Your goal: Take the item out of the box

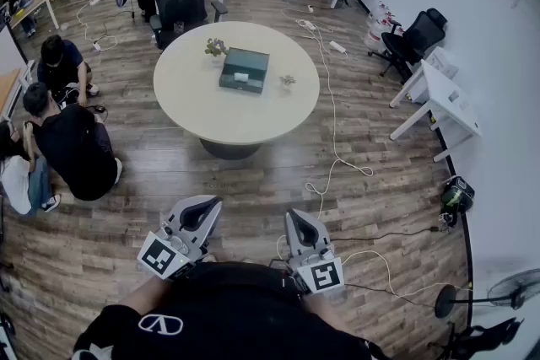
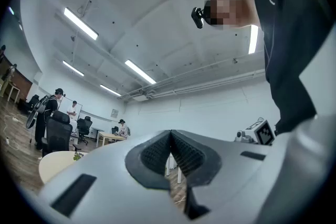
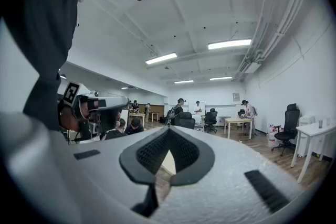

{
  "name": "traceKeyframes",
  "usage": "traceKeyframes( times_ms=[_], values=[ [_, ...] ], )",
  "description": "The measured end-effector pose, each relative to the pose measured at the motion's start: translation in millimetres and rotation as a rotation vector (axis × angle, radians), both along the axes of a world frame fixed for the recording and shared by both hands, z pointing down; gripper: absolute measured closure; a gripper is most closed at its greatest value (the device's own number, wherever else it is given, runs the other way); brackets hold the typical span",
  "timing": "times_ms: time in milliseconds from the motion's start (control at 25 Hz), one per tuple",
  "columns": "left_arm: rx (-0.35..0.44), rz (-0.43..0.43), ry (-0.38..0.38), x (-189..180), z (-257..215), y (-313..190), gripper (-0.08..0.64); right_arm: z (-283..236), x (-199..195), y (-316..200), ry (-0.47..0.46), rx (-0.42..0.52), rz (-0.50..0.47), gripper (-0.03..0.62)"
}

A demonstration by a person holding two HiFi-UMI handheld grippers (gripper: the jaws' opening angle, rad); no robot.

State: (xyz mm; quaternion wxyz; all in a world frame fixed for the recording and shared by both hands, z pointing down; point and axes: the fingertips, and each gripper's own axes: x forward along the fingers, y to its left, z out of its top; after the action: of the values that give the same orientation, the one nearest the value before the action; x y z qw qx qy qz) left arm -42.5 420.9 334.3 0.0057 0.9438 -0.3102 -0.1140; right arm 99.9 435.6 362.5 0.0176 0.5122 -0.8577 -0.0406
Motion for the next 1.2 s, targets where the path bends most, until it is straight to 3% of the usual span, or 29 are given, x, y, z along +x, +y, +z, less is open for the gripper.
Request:
traceKeyframes(
  times_ms=[400, 640, 1200],
  values=[
    [-0.016, 0.001, 0.005, 3, 3, 6, 0.554, 16, 4, 9, -0.037, -0.023, -0.013, 0.591],
    [-0.01, -0.017, -0.008, 6, 5, 10, 0.554, 1, 6, 13, -0.093, 0.051, -0.052, 0.588],
    [0.001, -0.057, -0.041, 50, 13, 6, 0.554, 25, 56, 13, -0.133, 0.023, -0.066, 0.588]
  ],
)
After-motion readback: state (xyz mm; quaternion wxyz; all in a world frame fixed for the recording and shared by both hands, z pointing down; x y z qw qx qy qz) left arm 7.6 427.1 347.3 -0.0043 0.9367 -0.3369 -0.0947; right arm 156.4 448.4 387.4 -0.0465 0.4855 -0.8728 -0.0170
